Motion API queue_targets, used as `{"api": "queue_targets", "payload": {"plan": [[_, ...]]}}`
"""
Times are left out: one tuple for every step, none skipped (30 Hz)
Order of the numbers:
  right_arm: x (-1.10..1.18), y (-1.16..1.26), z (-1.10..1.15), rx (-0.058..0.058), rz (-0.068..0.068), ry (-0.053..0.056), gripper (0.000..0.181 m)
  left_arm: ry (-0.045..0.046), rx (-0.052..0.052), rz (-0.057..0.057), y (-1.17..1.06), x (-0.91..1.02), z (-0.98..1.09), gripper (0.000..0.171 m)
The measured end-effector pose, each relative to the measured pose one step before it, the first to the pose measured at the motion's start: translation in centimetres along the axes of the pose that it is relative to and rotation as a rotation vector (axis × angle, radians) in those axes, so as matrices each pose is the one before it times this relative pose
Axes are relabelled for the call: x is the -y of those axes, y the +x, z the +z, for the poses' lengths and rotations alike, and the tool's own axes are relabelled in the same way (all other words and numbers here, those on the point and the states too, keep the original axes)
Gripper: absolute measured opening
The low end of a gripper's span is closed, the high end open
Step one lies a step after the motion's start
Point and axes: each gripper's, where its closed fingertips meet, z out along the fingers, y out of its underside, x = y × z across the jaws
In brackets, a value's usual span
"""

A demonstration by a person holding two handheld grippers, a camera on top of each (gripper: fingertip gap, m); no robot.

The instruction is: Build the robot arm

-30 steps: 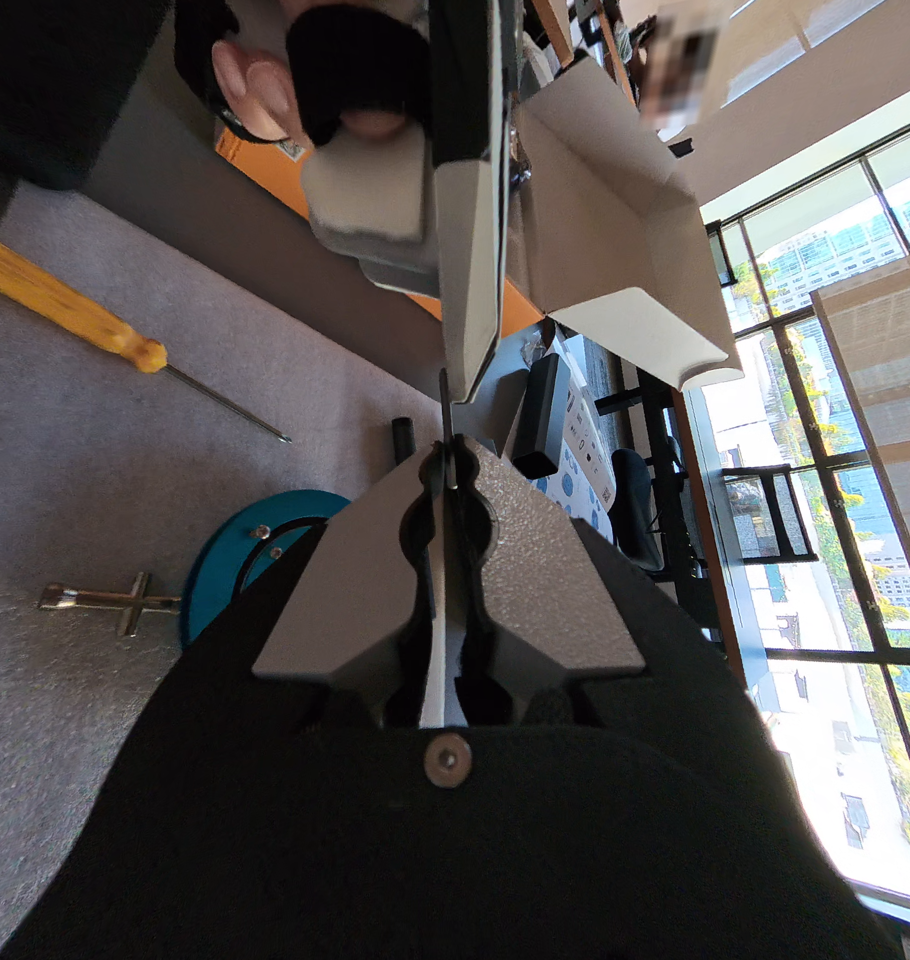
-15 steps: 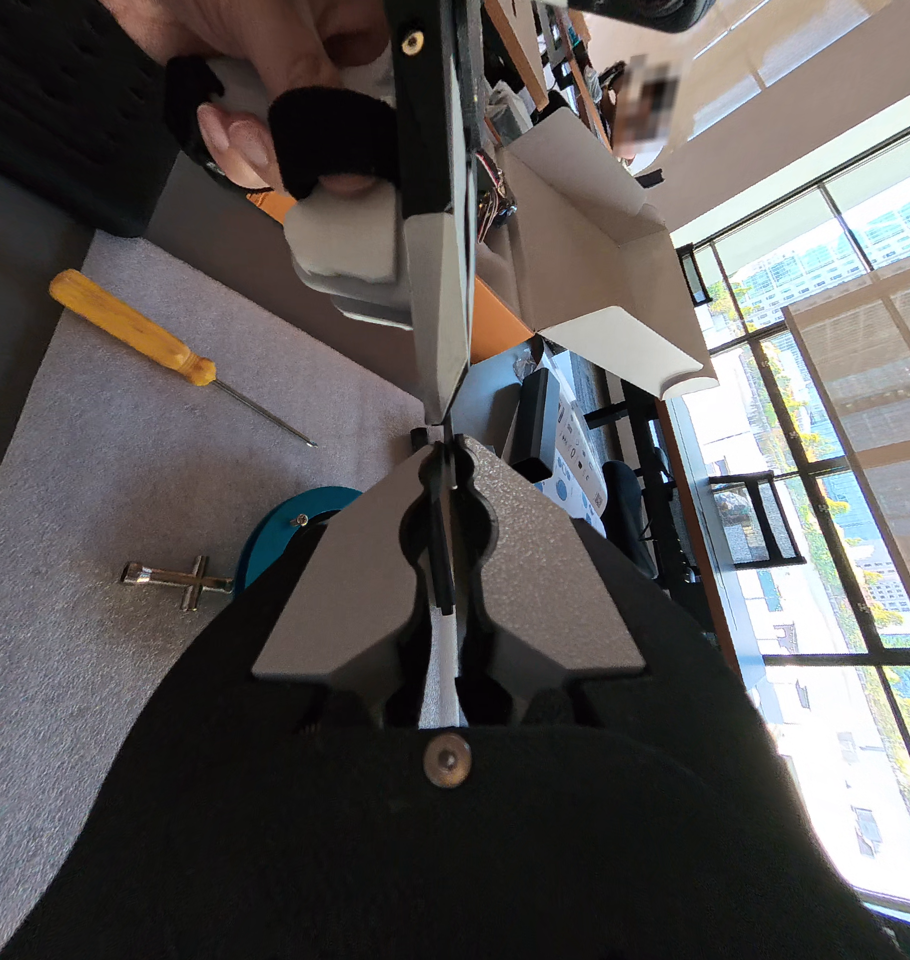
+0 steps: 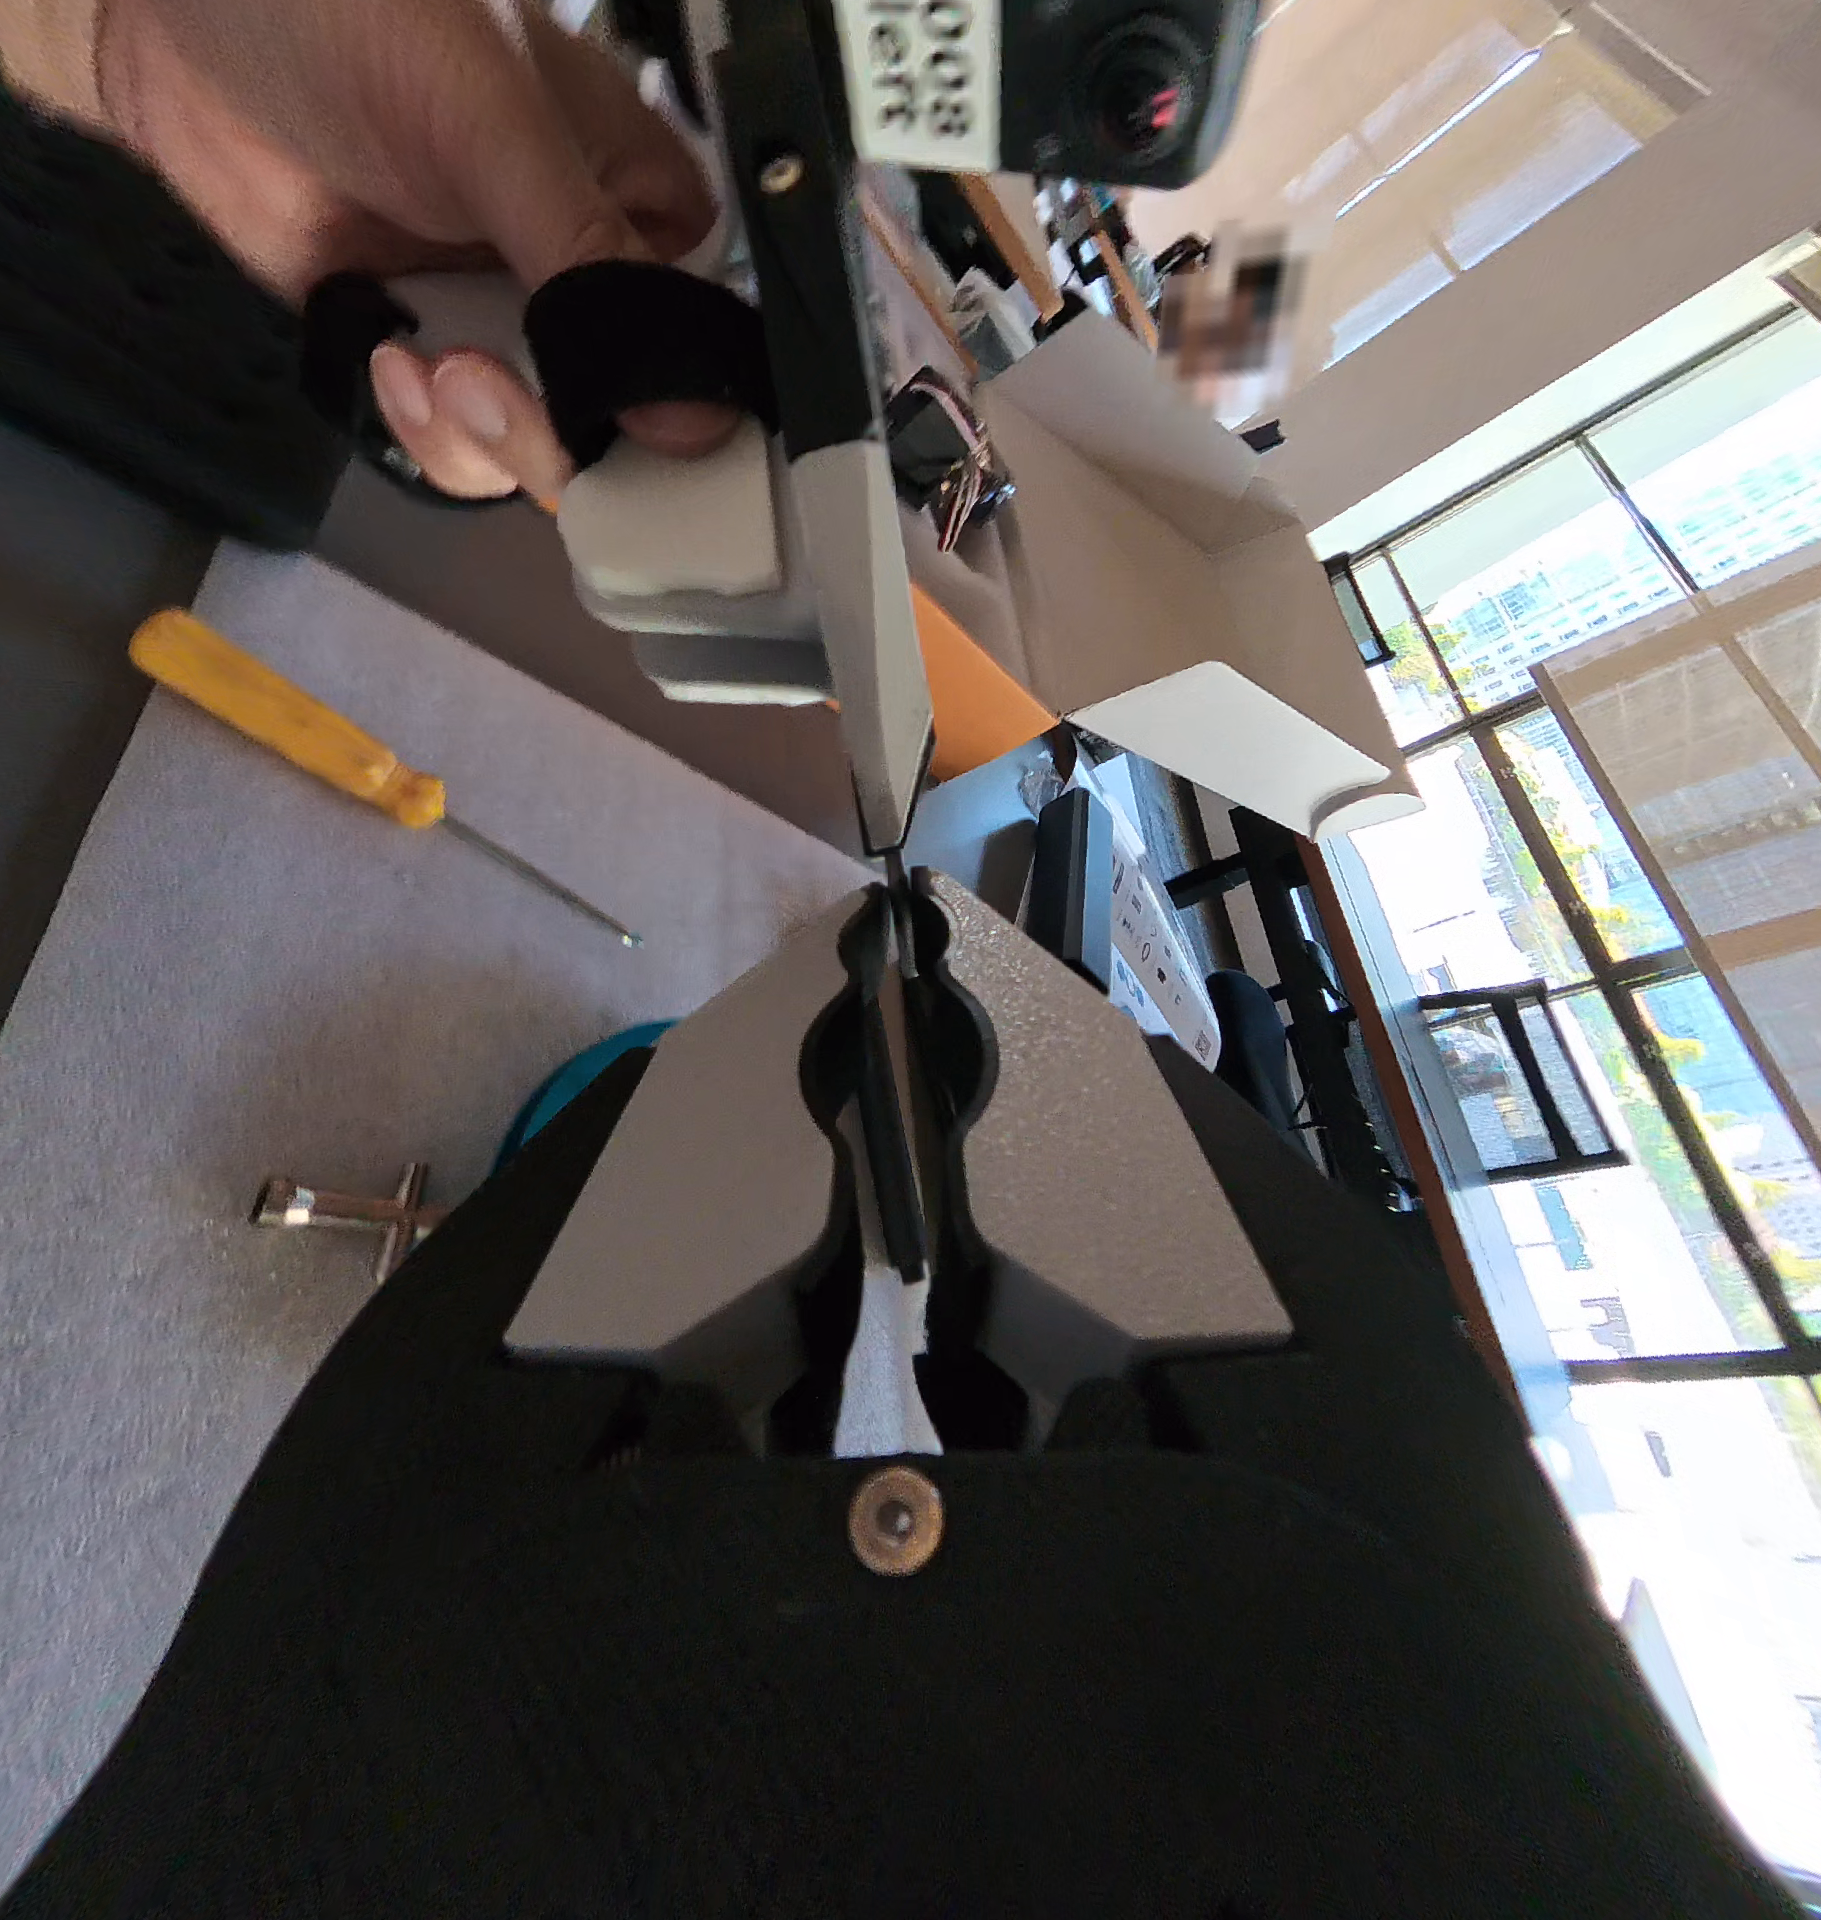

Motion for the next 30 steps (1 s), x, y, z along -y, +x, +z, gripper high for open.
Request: {"api": "queue_targets", "payload": {"plan": [[0.317, 0.342, -0.082, -0.0116, 0.0538, 0.0307, 0.004, 0.0295, -0.0176, -0.0136, 0.155, 0.327, -0.161, 0.002], [0.266, 0.439, -0.119, -0.0099, 0.0784, 0.0316, 0.015, 0.03172, -0.02, -0.0173, 0.142, 0.341, -0.221, 0.001], [0.128, 0.578, -0.167, -0.013, 0.1081, 0.0285, 0.025, 0.03243, -0.017, -0.014, 0.077, 0.354, -0.293, 0.001], [0.199, 0.396, -0.239, 0.0041, 0.1464, 0.0418, 0.027, 0.03226, -0.0191, -0.0068, 0.169, 0.348, -0.324, 0.001], [0.554, 0.067, -0.3, 0.0319, 0.1874, 0.0742, 0.029, 0.03581, -0.0259, 0.001, 0.338, 0.396, -0.331, 0.001], [0.816, -0.384, -0.317, 0.0666, 0.207, 0.0994, 0.034, 0.03926, -0.028, 0.009, 0.473, 0.439, -0.295, 0.001], [0.797, -0.807, -0.295, 0.1008, 0.1909, 0.1033, 0.039, 0.03235, -0.0173, 0.0117, 0.359, 0.324, -0.203, 0.001], [0.334, 0.091, -0.085, 0.0432, 0.1786, 0.0743, 0.04, 0.02041, -0.0105, 0.014, 0.265, 0.146, -0.083, 0.001], [-0.054, 0.379, 0.05, 0.0238, 0.1342, 0.0399, 0.034, 0.00931, -0.0084, 0.0138, 0.251, -0.005, 0.014, 0.001], [-0.03, -0.059, 0.117, 0.0464, 0.0913, 0.0291, 0.029, 0.00939, -0.0037, 0.0108, 0.171, 0.024, 0.071, 0.001], [0.264, -0.386, 0.129, 0.0533, 0.0642, 0.0403, 0.026, 0.01186, -0.0003, 0.0088, 0.108, 0.091, 0.085, 0.001], [0.272, -0.209, 0.152, 0.0299, 0.0484, 0.0349, 0.022, 0.01078, -0.001, 0.0085, 0.11, 0.119, 0.076, 0.001], [0.117, -0.17, 0.188, 0.0217, 0.0338, 0.019, 0.019, 0.00773, -0.0044, 0.0072, 0.146, 0.093, 0.089, 0.001], [-0.078, -0.096, 0.194, 0.0131, 0.0197, 0.0026, 0.015, 0.00394, -0.0039, 0.0053, 0.108, 0.062, 0.079, 0.001], [-0.272, 0.19, 0.185, -0.007, 0.0109, -0.0123, 0.015, 0.00598, 0.0013, 0.0058, 0.046, 0.102, 0.066, 0.0], [-0.206, 0.104, 0.13, -0.0021, 0.0048, -0.0094, 0.014, 0.00217, -0.002, 0.007, 0.084, 0.034, 0.097, 0.0], [0.096, -0.097, 0.034, 0.0099, 0.0091, 0.0096, 0.012, -0.00903, -0.0018, 0.0047, 0.059, -0.12, 0.143, 0.0], [0.205, -0.107, -0.04, 0.0119, 0.015, 0.0125, 0.008, -0.00235, -0.0029, 0.0062, 0.08, -0.046, 0.144, 0.0], [0.242, 0.035, -0.121, 0.002, 0.0059, 0.0138, 0.002, 0.00357, -0.0081, 0.0033, 0.159, 0.021, 0.14, 0.001], [0.152, 0.136, -0.12, -0.0054, -0.0013, 0.0093, 0.002, 0.00004, 0.0041, 0.0001, -0.057, -0.007, 0.122, 0.0], [0.001, 0.17, -0.08, -0.0091, -0.0039, -0.0009, 0.002, 0.00135, 0.0106, 0.0053, -0.153, -0.004, 0.085, 0.001], [0.022, 0.16, -0.079, -0.0112, -0.0009, -0.0012, 0.002, 0.0002, 0.0083, 0.0067, -0.153, -0.064, 0.066, 0.001], [-0.004, 0.1, -0.069, -0.0072, 0.0026, -0.0039, 0.002, 0.00116, 0.0026, 0.002, -0.106, -0.068, 0.051, 0.0], [-0.059, 0.054, -0.048, -0.0009, -0.0005, -0.0167, 0.002, 0.00096, -0.0027, -0.0019, -0.055, -0.073, 0.02, 0.0], [-0.14, 0.194, -0.08, -0.0116, -0.0209, -0.0419, 0.002, -0.00926, 0.0024, -0.0031, -0.166, -0.186, -0.024, 0.001], [0.035, 0.332, -0.181, -0.0268, -0.0563, -0.0546, 0.002, -0.02316, 0.015, -0.0006, -0.374, -0.354, -0.15, 0.007], [-0.093, 0.494, -0.314, -0.0371, -0.0927, -0.085, 0.002, -0.03547, 0.0333, 0.0048, -0.627, -0.521, -0.287, 0.016], [-0.608, 0.925, -0.419, -0.0564, -0.1079, -0.13, 0.002, -0.05, 0.0404, 0.0178, -0.671, -0.802, -0.405, 0.017], [-0.881, 1.197, -0.45, -0.0683, -0.1041, -0.1401, 0.003, -0.06505, 0.0386, 0.0314, -0.548, -1.139, -0.418, 0.014], [-0.878, 0.76, -0.3, -0.0381, -0.0838, -0.1246, 0.003, -0.07843, 0.0419, 0.0371, -0.525, -1.41, -0.329, 0.012]]}}
